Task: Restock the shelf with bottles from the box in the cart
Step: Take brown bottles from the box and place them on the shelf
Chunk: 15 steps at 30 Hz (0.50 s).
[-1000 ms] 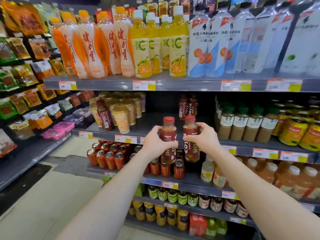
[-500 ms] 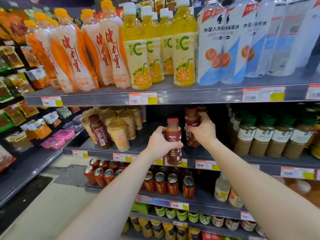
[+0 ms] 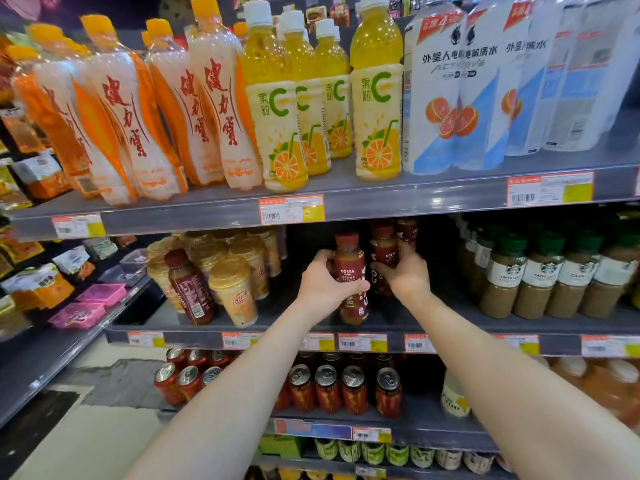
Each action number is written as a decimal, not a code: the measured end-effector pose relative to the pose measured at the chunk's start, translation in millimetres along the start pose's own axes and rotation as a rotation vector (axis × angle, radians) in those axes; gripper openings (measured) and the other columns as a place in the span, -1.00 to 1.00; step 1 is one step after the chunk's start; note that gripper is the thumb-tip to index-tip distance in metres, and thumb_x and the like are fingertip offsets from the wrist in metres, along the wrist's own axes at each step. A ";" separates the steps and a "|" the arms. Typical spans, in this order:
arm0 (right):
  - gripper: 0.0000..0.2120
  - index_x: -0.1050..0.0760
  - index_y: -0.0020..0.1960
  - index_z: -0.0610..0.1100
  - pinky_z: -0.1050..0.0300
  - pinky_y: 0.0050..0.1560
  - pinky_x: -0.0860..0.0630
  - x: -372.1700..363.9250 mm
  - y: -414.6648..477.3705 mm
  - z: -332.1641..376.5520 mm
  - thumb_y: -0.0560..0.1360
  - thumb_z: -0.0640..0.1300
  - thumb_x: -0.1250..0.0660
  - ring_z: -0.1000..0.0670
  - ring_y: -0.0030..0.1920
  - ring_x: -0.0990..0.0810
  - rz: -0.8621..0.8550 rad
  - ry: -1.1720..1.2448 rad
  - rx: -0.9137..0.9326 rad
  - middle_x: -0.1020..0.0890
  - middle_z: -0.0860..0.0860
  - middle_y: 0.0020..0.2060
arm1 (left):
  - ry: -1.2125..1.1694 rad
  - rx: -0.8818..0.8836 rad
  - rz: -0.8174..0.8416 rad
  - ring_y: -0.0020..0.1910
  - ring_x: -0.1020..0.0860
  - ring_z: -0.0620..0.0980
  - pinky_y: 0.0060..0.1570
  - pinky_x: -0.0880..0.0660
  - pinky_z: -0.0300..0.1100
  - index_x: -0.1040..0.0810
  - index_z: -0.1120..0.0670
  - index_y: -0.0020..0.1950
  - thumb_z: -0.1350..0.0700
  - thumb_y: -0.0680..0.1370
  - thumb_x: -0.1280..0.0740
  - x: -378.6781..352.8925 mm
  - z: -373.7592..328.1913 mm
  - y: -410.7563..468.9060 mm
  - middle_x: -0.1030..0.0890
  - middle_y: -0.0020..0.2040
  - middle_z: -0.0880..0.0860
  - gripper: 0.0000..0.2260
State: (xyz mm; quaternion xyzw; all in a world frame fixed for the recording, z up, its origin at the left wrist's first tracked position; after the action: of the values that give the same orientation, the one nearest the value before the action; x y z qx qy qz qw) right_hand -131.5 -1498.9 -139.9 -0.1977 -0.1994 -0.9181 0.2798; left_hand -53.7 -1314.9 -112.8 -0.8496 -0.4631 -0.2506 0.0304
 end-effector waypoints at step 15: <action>-0.53 -0.47 0.25 -0.14 0.09 0.07 -0.50 -5.7 22.5 -8.7 0.43 -0.05 -0.53 -0.12 0.16 -0.62 -0.062 0.032 -0.126 -0.64 -0.09 0.15 | -0.082 0.004 0.078 0.05 -0.66 -0.12 0.12 -0.62 -0.09 -0.55 -0.05 0.18 0.02 0.27 -0.71 -17.6 17.0 16.5 -0.68 0.06 -0.07 -0.44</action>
State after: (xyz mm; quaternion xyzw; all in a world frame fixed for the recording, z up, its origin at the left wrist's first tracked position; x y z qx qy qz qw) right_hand -116.0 -1517.8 -144.2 -0.1939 -0.1427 -0.9401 0.2414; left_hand -41.6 -1333.0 -132.6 -0.8765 -0.4309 -0.2132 0.0231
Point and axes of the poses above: each hand's wrist, its own y-axis towards the middle knuckle, its own x-axis out of the back of the hand, z = x × y, the point moved 5 cm from there along y, towards the middle knuckle
